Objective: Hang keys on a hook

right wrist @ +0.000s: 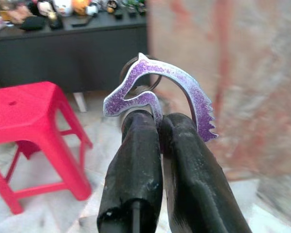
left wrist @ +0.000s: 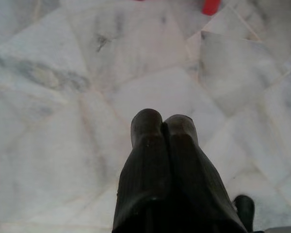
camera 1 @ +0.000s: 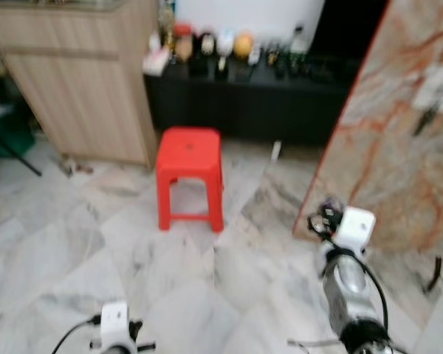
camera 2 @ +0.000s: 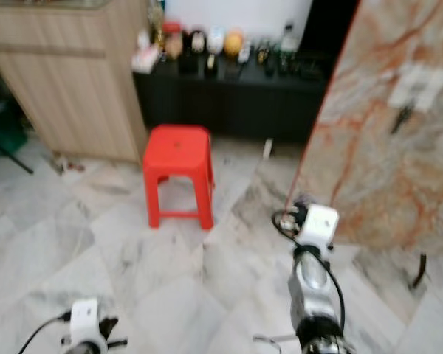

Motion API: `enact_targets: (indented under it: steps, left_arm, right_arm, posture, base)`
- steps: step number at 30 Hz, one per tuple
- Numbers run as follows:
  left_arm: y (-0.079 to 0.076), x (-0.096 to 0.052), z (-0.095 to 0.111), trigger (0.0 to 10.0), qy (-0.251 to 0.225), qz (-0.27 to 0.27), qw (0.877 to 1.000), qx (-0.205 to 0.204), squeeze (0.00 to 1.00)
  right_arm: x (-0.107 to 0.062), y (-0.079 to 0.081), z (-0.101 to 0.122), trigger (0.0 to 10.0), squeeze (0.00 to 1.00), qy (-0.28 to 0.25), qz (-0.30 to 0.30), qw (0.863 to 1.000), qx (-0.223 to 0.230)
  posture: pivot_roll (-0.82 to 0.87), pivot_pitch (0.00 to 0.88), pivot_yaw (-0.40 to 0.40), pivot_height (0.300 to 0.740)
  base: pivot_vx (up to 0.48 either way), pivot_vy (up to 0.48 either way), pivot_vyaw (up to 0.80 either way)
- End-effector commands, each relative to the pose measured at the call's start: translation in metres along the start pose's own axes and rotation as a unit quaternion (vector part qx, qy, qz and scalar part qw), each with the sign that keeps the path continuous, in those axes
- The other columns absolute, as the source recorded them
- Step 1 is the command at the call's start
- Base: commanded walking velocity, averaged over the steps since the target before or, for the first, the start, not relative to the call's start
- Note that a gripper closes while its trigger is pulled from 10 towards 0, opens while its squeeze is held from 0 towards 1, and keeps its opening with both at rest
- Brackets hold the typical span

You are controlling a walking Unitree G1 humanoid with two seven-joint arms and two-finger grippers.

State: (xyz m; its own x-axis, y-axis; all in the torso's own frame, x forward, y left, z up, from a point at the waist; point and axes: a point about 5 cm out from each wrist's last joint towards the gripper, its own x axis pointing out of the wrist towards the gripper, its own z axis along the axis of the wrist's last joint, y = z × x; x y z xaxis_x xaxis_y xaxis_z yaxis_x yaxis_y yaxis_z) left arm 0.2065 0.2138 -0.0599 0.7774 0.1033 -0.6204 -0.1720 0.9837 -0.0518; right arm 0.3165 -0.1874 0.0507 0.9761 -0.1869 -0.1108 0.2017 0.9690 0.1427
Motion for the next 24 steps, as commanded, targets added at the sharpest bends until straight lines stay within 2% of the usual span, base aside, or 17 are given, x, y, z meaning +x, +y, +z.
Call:
enact_targets:
  steps: [1,24]
  left_arm:
    - [-0.0053,-0.0021,-0.0083,10.0,0.014,-0.008,1.000,0.000,0.00]
    - [-0.0066,-0.0055,-0.0166,10.0,0.025,-0.016,1.000,0.005,0.00]
  right_arm:
    - [0.0020,-0.0042,0.0042,10.0,0.00,-0.008,-0.008,1.000,0.003]
    - [0.0033,-0.0045,0.0056,10.0,0.00,-0.010,-0.021,1.000,0.000]
  posture:
    - [0.12,0.053,-0.052,0.740]
    - [0.12,0.000,-0.047,0.740]
  base:
    - [0.000,-0.345,0.00]
    - [0.000,-0.337,0.00]
